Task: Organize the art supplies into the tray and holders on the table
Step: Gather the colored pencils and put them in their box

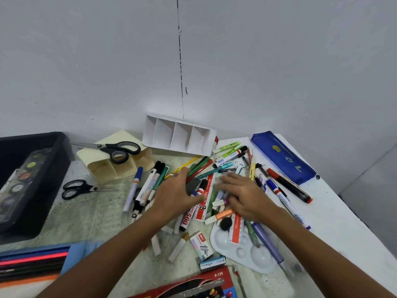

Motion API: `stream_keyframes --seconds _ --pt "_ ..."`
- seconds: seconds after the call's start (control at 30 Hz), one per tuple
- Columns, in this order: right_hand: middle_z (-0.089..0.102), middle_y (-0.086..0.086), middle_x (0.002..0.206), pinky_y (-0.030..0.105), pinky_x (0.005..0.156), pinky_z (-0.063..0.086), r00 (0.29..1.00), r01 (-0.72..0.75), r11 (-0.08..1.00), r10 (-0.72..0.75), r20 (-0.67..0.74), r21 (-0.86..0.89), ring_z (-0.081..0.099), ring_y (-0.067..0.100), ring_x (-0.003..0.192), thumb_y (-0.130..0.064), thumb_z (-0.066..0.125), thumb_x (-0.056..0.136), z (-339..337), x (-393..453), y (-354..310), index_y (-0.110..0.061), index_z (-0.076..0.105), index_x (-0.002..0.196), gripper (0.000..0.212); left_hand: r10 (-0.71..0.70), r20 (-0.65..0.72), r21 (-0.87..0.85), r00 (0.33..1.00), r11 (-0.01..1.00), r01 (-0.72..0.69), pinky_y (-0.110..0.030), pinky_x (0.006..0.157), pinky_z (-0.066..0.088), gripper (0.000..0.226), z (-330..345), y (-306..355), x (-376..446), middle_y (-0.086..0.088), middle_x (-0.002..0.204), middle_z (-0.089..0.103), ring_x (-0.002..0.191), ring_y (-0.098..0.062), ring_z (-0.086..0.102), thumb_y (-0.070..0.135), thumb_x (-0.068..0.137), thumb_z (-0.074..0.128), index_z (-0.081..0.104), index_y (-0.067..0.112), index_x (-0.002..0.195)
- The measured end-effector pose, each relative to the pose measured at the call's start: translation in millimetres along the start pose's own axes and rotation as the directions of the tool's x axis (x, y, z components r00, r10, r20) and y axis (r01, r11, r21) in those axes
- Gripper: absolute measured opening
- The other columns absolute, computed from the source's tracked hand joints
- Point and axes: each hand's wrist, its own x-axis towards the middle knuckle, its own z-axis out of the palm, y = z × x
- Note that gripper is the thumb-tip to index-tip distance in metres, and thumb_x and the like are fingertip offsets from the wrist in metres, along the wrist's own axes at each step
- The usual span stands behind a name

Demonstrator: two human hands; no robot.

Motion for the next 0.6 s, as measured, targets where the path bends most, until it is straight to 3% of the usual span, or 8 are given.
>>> stream_keyframes --seconds 0.1,0.2,0.27,0.4,0.47,0.6 --pt "0.062 -0.001 0.126 0.040 0.110 0.029 0.999 0.034 0.998 -0.032 0.040 -0.046 0.045 0.014 0.127 -0.033 0.033 0.087 -1.1 -0.4 -0.3 -0.020 0.069 0.110 0.045 0.017 0.019 0.013 1.000 1.000 -0.017 -0.026 0.072 0.049 0.075 8.1 10.8 -0.6 0.009 0.105 0.061 0.084 -0.009 0.055 0.067 0.065 0.075 0.043 0.025 0.118" --pt "0.065 0.000 0.100 0.044 0.096 0.042 0.999 0.010 0.999 -0.012 -0.041 -0.046 0.054 0.012 0.102 -0.031 0.035 0.086 -7.5 -6.9 8.8 -0.015 0.069 0.084 0.038 -0.034 0.066 0.048 0.997 0.998 0.031 -0.030 0.078 0.051 0.080 11.8 8.6 -1.0 0.008 0.110 0.060 0.089 -0.011 0.052 0.068 0.061 0.076 0.041 0.025 0.120" --pt "0.066 0.001 0.096 0.045 0.093 0.045 0.994 -0.008 0.998 0.001 -0.107 -0.060 0.055 0.014 0.099 -0.029 0.038 0.085 -8.7 -8.9 11.3 -0.013 0.069 0.084 0.035 -0.073 0.086 0.049 0.994 0.996 0.069 -0.031 0.078 0.050 0.083 12.9 5.3 -2.2 0.007 0.110 0.059 0.090 -0.012 0.049 0.070 0.059 0.076 0.041 0.026 0.120" --pt "0.064 0.003 0.126 0.040 0.108 0.032 0.996 0.053 0.996 -0.058 -0.062 -0.074 0.050 0.019 0.125 -0.024 0.042 0.086 -4.6 -2.5 4.9 -0.014 0.072 0.110 0.039 -0.098 0.054 0.045 0.994 0.994 0.095 -0.029 0.075 0.047 0.080 9.9 0.5 -1.8 0.004 0.111 0.061 0.089 -0.015 0.053 0.065 0.061 0.079 0.043 0.026 0.121" --pt "0.067 0.002 0.122 0.039 0.107 0.033 0.997 0.075 0.994 -0.076 -0.005 -0.079 0.054 0.017 0.122 -0.026 0.041 0.087 -2.8 -1.2 3.5 -0.016 0.074 0.104 0.038 -0.098 0.052 0.052 0.994 0.994 0.095 -0.030 0.075 0.048 0.079 7.8 -2.0 -1.0 0.002 0.112 0.061 0.092 -0.018 0.057 0.064 0.062 0.079 0.043 0.025 0.121" --pt "0.073 -0.001 0.102 0.040 0.099 0.044 0.993 0.050 0.998 -0.055 -0.102 -0.049 0.062 0.014 0.104 -0.021 0.050 0.085 -3.1 -4.2 8.9 -0.015 0.075 0.089 0.026 -0.092 0.056 0.058 0.994 0.994 0.088 -0.029 0.073 0.045 0.080 5.2 -2.9 -2.7 0.001 0.111 0.060 0.092 -0.017 0.054 0.062 0.063 0.079 0.043 0.024 0.123"
